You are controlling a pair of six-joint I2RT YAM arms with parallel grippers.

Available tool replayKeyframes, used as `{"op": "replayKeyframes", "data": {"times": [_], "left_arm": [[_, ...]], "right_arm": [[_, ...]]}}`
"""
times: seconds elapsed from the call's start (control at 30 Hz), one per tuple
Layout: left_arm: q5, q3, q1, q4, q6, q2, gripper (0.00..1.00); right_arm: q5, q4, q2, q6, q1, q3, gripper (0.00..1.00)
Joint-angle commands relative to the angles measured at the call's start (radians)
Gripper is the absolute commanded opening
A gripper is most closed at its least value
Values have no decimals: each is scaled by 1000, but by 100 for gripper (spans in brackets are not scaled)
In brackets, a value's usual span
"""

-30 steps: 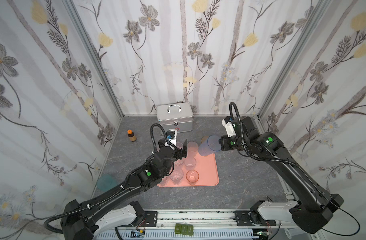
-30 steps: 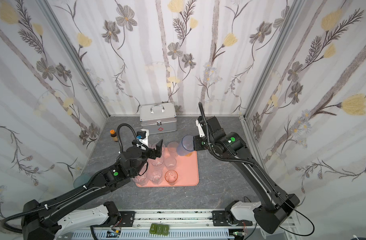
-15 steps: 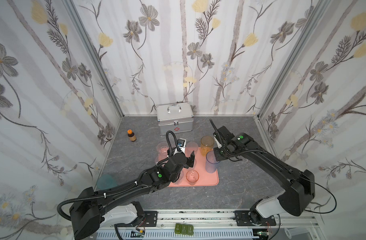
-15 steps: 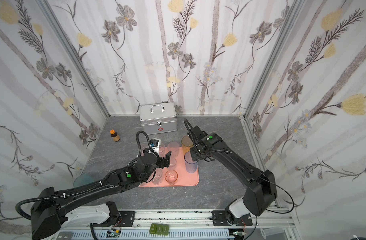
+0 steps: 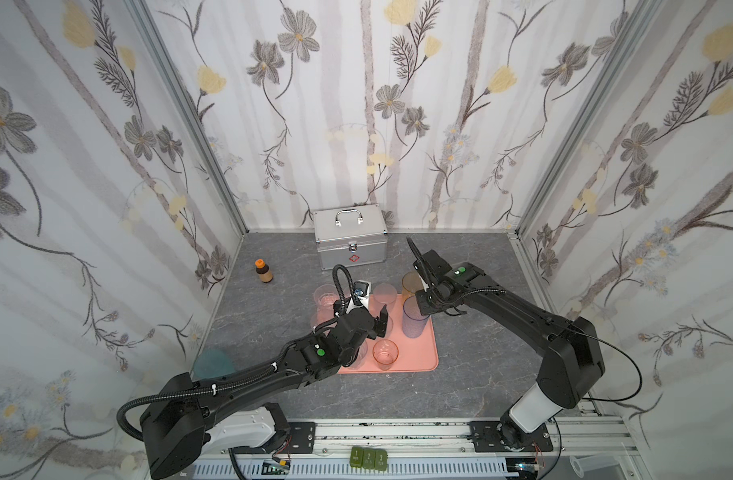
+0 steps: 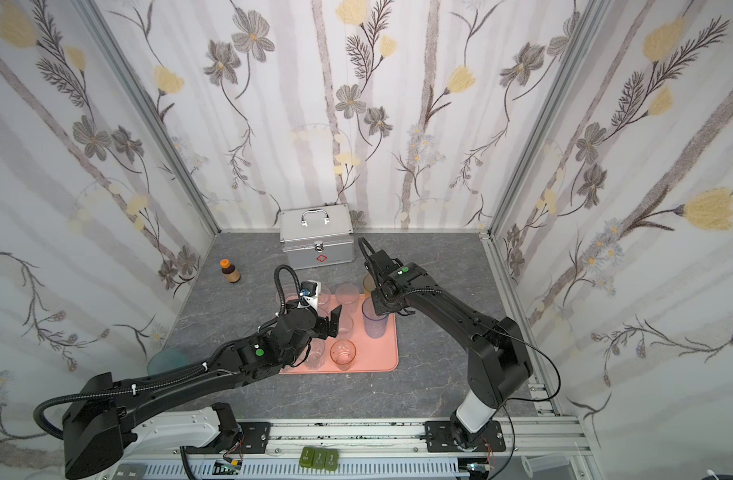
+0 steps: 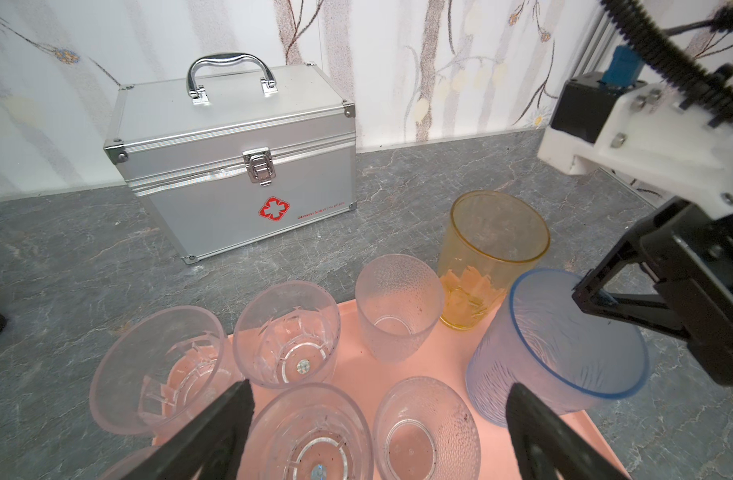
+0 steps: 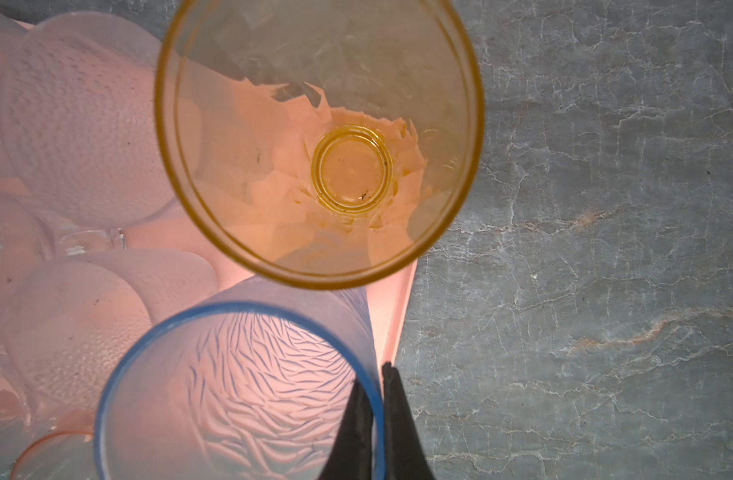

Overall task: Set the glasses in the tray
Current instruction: 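Carry the blue cup onto the tray and open the right gripper while the left withdraws, then move the left gripper to the teal cup on the table and grasp it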

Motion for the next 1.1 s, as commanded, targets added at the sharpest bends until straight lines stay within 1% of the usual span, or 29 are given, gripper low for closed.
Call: {"op": "replayKeyframes", "data": {"times": [0.0, 0.07, 0.1, 0.2, 0.23, 0.3, 0.33, 0.37, 0.43, 0.47, 0.53, 0.6, 0.63, 0.7, 0.73, 0.77, 0.8, 0.87, 0.93, 1.0, 1.03, 1.07], "left_arm": [[-21, -9, 2, 22, -11, -10, 97], [-23, -13, 6, 20, -15, -17, 97], [-25, -14, 9, 20, -18, -20, 97], [-24, -15, 22, 17, -31, -30, 97], [-23, -14, 28, 14, -35, -36, 97], [-10, 0, 51, -22, -62, -53, 97], [9, 21, 75, -78, -94, -61, 95], [33, 58, 113, -167, -152, -62, 92], [109, 122, 199, -349, -243, -61, 87], [140, 130, 232, -412, -266, -72, 86], [163, 113, 280, -499, -297, -117, 85], [143, 74, 333, -585, -326, -184, 85], [113, 50, 371, -630, -338, -230, 85], [83, 19, 470, -704, -347, -314, 81], [56, 10, 515, -727, -367, -355, 76], [53, -3, 554, -727, -373, -388, 71], [53, -3, 581, -726, -375, -396, 69], [35, 17, 630, -744, -377, -379, 69], [15, 22, 689, -753, -389, -362, 71], [36, 23, 777, -756, -394, -359, 76], [45, 26, 826, -757, -396, -358, 81], [52, 30, 877, -755, -396, -348, 89]], "right_arm": [[32, 31, 15, -6, 1, 10, 0], [46, 19, 12, -7, -1, 19, 1], [51, 14, 9, -7, 0, 22, 4], [47, -4, -17, -6, 7, 44, 25], [43, -10, -31, -5, 11, 53, 30], [30, -22, -57, -1, 20, 79, 37], [20, -25, -72, 2, 23, 91, 40], [8, -23, -87, 6, 27, 102, 41], [-18, -4, -113, 19, 35, 110, 44], [-32, 17, -124, 30, 42, 106, 45], [-54, 65, -138, 48, 58, 91, 46], [-66, 113, -143, 64, 68, 73, 46], [-75, 136, -142, 71, 71, 64, 46], [-98, 179, -137, 83, 71, 49, 46], [-114, 196, -129, 85, 71, 50, 46], [-133, 206, -117, 87, 72, 57, 47], [-150, 210, -104, 86, 72, 72, 47], [-190, 209, -71, 80, 73, 113, 47], [-196, 210, -51, 71, 76, 143, 46], [-192, 217, -44, 62, 76, 162, 47], [-187, 221, -40, 59, 75, 167, 47], [-188, 230, -35, 56, 73, 170, 47]]}}
